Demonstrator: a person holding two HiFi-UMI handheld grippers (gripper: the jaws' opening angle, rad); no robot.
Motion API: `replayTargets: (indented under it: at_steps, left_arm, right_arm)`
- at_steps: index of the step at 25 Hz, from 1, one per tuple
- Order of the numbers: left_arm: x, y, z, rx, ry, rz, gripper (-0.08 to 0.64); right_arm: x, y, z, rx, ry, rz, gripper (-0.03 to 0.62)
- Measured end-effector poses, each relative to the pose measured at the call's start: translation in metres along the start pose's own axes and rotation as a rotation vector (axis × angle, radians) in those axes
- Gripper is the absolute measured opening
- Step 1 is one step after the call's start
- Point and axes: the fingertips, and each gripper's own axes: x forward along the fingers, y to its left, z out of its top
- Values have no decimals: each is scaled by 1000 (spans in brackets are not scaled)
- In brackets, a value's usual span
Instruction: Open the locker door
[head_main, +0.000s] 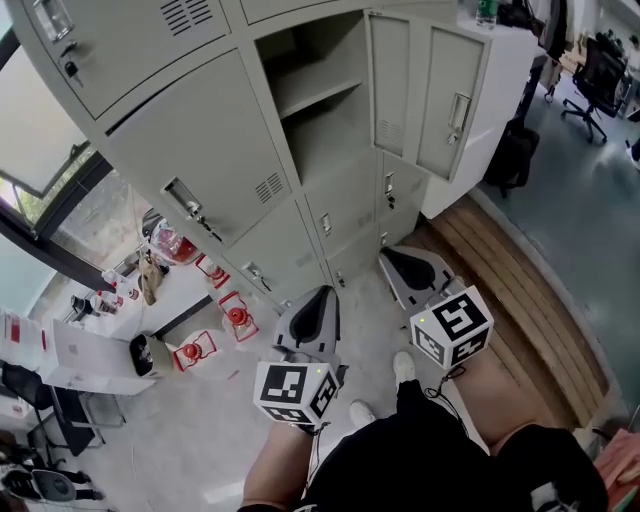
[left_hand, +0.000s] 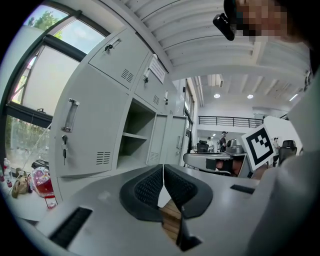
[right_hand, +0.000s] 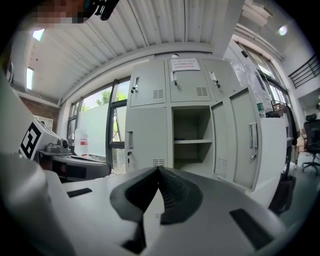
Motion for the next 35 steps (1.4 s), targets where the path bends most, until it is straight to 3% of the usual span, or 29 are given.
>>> replayTargets:
  at_steps: [22, 35]
  left_arm:
    - [-43, -4, 2, 2, -27, -28, 20]
    - [-48, -12, 9, 9, -47, -41, 20]
  right_arm:
    - [-26, 58, -6, -7, 9, 20, 54]
    - [-38, 65, 0, -38, 3, 21, 54]
